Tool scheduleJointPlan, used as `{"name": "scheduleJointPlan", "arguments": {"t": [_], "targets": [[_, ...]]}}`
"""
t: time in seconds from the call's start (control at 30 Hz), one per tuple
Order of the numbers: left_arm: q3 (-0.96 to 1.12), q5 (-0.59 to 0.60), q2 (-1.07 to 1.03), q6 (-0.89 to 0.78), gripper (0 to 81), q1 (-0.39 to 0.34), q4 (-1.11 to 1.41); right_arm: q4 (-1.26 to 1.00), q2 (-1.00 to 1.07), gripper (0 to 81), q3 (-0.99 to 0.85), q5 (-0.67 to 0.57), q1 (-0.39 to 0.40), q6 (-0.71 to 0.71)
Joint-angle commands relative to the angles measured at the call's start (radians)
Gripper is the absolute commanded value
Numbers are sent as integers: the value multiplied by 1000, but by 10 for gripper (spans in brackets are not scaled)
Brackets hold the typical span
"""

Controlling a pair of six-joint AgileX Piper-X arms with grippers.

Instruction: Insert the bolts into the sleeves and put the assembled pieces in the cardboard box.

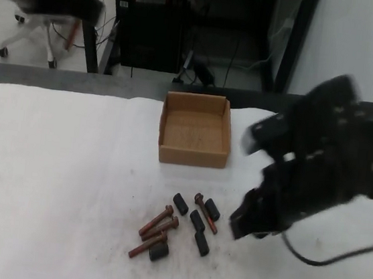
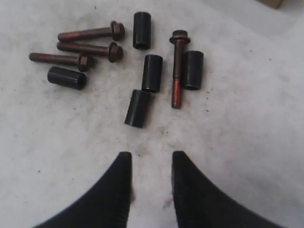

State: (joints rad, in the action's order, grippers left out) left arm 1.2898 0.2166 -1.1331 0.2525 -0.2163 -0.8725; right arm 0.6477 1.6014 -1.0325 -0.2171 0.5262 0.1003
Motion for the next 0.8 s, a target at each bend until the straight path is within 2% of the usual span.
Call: {"name": "scheduleJointPlan", "arguments": {"t": [0.0, 0.17, 0.37, 0.57, 0.77], "targets": [[5, 0, 54, 14, 3, 3, -64, -13, -16, 279, 9, 3, -2, 8], [-11, 0, 122, 16, 3, 3, -201, 58, 125, 279, -211, 8, 46, 35], [-163, 0, 128, 16, 3, 3, -199, 250, 253, 279, -444, 92, 71, 33], [-326, 2, 128, 16, 3, 3, -141, 266, 264, 279, -437, 159, 71, 29], [-398, 9, 128, 16, 3, 3, -76, 201, 304, 279, -439, 157, 88, 35]]}}
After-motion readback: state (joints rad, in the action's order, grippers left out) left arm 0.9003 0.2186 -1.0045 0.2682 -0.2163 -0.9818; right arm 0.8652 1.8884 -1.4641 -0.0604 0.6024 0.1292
